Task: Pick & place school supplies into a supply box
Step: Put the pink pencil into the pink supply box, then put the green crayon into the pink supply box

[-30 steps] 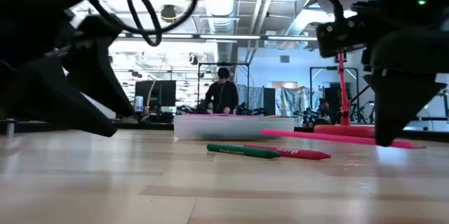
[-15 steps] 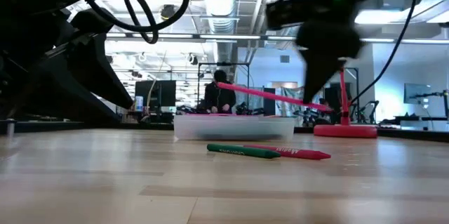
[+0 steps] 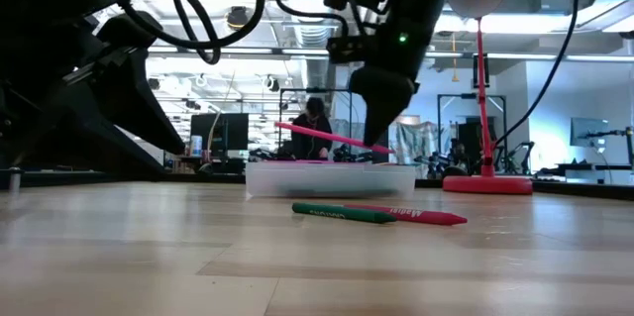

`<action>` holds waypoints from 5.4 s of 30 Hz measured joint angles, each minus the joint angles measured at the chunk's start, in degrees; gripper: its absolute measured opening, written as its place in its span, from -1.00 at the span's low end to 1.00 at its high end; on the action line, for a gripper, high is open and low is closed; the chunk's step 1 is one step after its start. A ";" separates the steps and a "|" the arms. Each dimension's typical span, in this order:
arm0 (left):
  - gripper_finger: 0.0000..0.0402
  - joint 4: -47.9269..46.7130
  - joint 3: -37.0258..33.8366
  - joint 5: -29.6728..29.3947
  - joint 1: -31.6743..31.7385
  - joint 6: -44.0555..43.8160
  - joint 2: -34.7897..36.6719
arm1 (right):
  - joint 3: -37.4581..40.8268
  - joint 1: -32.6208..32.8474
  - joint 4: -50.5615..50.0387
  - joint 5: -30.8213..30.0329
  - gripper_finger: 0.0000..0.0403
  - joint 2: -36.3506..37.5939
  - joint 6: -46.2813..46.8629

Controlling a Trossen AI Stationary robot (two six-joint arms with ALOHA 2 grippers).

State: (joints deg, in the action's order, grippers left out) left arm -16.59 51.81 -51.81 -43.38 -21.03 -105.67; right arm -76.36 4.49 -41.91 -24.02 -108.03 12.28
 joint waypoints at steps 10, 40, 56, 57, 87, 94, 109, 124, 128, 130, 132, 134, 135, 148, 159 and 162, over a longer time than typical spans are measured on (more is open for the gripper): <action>-0.25 -0.93 0.02 -1.42 -2.07 -1.90 0.02 | -0.02 -0.77 0.34 3.28 -1.00 0.00 -3.84; -0.25 8.41 0.04 -1.42 -2.07 6.09 0.04 | 1.28 13.33 -4.25 -5.06 -0.62 3.32 3.94; -0.25 32.39 0.04 25.22 12.53 33.35 0.04 | 22.47 31.11 19.75 -15.12 -0.62 16.94 11.78; -0.25 32.32 0.04 27.20 14.07 33.45 0.04 | 23.60 31.60 21.93 -15.10 -0.62 17.09 11.79; -0.25 32.84 0.04 52.06 29.36 35.63 -0.33 | 37.00 43.38 47.60 -25.99 -0.63 17.31 11.30; -0.25 34.40 -1.14 52.06 29.23 35.68 -0.39 | 37.00 43.49 47.78 -25.99 -0.63 17.31 11.25; -0.25 39.29 -1.09 52.62 29.36 35.78 -5.05 | 36.98 43.49 47.95 -25.82 -0.63 17.31 11.21; -0.25 34.10 -0.98 52.61 29.53 31.39 -5.07 | 36.98 43.49 48.41 -25.77 -0.63 17.31 11.27; -0.25 32.35 -0.93 52.60 29.53 29.73 -5.03 | 36.97 43.49 48.38 -25.56 -0.63 17.29 11.27; -0.25 31.66 -0.92 52.62 29.53 28.57 -4.98 | 36.98 43.31 48.27 -25.56 -0.63 17.29 11.25; -0.25 30.72 -0.83 52.79 29.53 27.36 -4.95 | 36.96 42.85 48.15 -25.54 -0.63 17.29 11.23; -0.25 29.59 -0.81 53.12 29.55 26.08 -4.90 | 36.96 42.09 47.83 -25.51 -0.63 17.29 11.17; -0.25 29.14 -0.81 53.13 29.55 25.51 -4.87 | 36.96 41.70 47.74 -25.50 -0.63 17.29 10.73; -0.25 28.58 -0.91 53.07 29.55 23.20 -4.89 | 36.96 37.38 47.56 -22.28 -0.63 17.29 8.25; -0.56 28.06 -0.98 53.01 29.55 22.36 -4.96 | 36.96 37.35 47.56 -22.21 -0.63 17.29 8.26; -0.67 27.02 -0.98 52.87 29.55 21.36 -4.96 | 36.96 37.35 47.58 -22.19 -0.63 17.29 8.26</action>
State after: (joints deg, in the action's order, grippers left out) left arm 10.43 50.83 1.06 -13.82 0.33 -110.63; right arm -39.40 41.85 5.67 -46.22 -90.74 20.53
